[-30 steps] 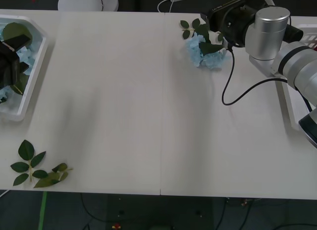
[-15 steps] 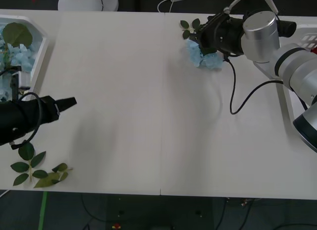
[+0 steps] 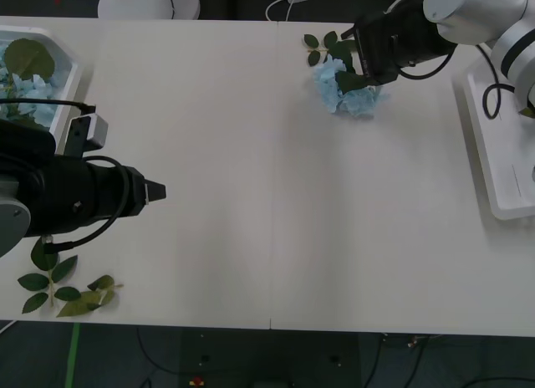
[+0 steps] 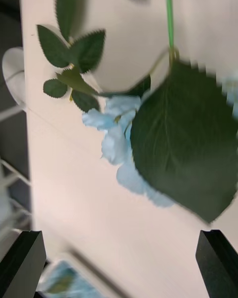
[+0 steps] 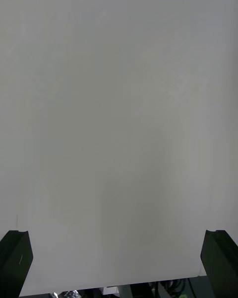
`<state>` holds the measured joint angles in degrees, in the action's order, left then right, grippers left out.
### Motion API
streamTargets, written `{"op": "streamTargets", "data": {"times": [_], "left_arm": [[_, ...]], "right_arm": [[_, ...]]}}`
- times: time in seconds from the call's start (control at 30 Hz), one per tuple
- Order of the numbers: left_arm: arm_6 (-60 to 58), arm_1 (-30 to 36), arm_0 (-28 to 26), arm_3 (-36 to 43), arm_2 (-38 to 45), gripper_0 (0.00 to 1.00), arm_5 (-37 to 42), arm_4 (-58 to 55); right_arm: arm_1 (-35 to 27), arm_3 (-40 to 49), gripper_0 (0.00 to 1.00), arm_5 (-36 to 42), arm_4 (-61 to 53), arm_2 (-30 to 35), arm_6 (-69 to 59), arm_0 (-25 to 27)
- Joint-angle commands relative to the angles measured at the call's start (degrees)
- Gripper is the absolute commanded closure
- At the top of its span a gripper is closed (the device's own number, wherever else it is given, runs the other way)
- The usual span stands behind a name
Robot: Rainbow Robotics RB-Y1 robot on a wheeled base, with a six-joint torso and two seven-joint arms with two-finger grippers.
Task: Place the red flowers into the right box and the blue flowers into the left box. If a person shows an open palm, hand one flower to the person first, then continue sorting.
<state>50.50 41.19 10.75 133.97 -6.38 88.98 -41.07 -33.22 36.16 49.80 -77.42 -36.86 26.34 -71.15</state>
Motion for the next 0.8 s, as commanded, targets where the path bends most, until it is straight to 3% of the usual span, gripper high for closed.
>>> {"op": "streamTargets", "data": {"times": [0.03,0.27,0.4,0.63,0.8], "left_arm": [[26.67,-3.57,1.56,0.76,9.98,0.0,3.48,-8.68],[46.27,-3.75,-2.48,-5.3,20.0,0.0,-0.12,-24.41],[57.7,-2.7,-7.58,-10.49,22.55,0.0,-8.56,-34.34],[79.67,-0.5,-14.44,-19.01,22.99,0.0,-19.81,-50.86],[91.71,-0.23,-17.51,-23.14,22.82,0.0,-21.74,-60.71]], "right_arm": [[-3.16,1.54,0.1,3.72,5.88,1.62,11.89,-3.56],[-3.16,1.9,0.1,12.95,15.11,1.62,39.84,-3.56],[-3.25,2.6,0.1,16.56,20.38,1.88,54.6,-3.56],[-1.14,3.21,0.1,15.94,27.33,1.97,66.73,-3.56],[1.85,3.48,0.1,11.9,32.78,1.97,72.53,-3.56]]}}
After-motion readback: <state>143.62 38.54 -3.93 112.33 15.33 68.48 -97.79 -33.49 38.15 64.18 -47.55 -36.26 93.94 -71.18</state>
